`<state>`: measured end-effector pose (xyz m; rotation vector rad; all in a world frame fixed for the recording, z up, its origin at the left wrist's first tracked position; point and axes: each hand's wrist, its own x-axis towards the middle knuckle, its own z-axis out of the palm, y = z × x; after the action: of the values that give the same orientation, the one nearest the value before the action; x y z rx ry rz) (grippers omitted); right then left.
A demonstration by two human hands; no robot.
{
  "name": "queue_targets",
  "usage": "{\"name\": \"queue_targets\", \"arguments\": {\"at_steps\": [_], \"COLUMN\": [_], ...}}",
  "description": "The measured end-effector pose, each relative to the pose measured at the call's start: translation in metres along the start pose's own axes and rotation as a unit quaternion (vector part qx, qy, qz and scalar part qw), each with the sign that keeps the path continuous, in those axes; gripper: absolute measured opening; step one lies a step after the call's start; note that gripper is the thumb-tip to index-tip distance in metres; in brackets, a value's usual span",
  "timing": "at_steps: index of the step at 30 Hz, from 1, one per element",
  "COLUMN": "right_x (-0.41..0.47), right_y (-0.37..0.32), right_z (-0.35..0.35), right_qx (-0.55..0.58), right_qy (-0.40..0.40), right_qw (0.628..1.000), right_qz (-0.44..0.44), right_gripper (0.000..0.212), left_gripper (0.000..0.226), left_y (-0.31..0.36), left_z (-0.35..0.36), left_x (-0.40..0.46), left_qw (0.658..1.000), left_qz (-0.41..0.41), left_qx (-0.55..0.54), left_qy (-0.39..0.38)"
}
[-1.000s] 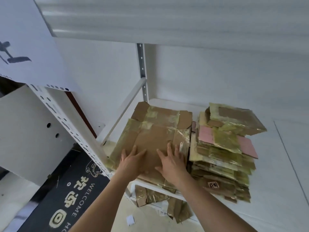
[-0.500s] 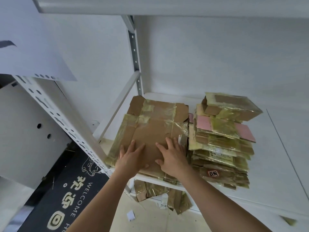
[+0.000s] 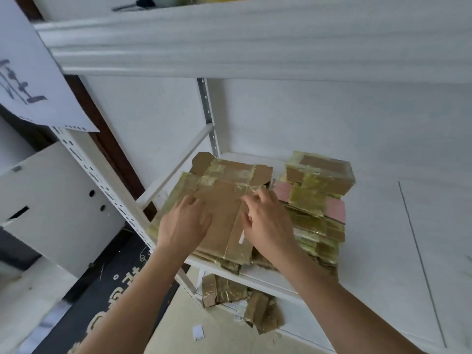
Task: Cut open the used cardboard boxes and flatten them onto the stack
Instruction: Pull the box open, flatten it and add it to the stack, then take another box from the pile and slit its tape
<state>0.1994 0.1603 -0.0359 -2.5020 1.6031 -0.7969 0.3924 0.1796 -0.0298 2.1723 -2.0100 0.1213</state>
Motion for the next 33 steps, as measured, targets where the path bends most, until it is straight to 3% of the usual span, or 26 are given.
{"name": "queue_targets", "arguments": {"at_steps": [5,11,19,27,33], "right_x": [-0.051,-0.132,-0.254,-0.330,-0.353], "right_y": [0.070,0.163,0.261,0.354,0.464], "right_z": [-0.059,-0.128,-0.205,-0.280,-0.327], "right_qx": [-0.024,-0.078,-0.151,-0.192,-0.190], "right_qy": [-0.009,-0.027,-0.020,-0.006,0.007], "right_qw": [1.000,0.994,0.961,0.928,0.916], "right_qz": [0.013,0.076,0.230,0.318,0.353], "right_gripper": [0.031,0.029,0.036,0.034,0.037], "left_gripper": [0.033,0.052,0.065,0.064,0.061], "left_y": [0.107,0.237,0.390,0.523,0.631], "left_z": [-0.020,-0.003,0.023,0.021,0.036], "left_x": [-0.036,-0.079,-0.123,-0.149,-0.142], "left_qw": [0.997,0.988,0.952,0.932,0.935], "left_qz": [0.054,0.140,0.300,0.355,0.345], "left_qx": [-0.035,-0.053,-0.050,-0.063,-0.060], "left_qy": [0.037,-0.037,-0.027,-0.036,-0.054]}}
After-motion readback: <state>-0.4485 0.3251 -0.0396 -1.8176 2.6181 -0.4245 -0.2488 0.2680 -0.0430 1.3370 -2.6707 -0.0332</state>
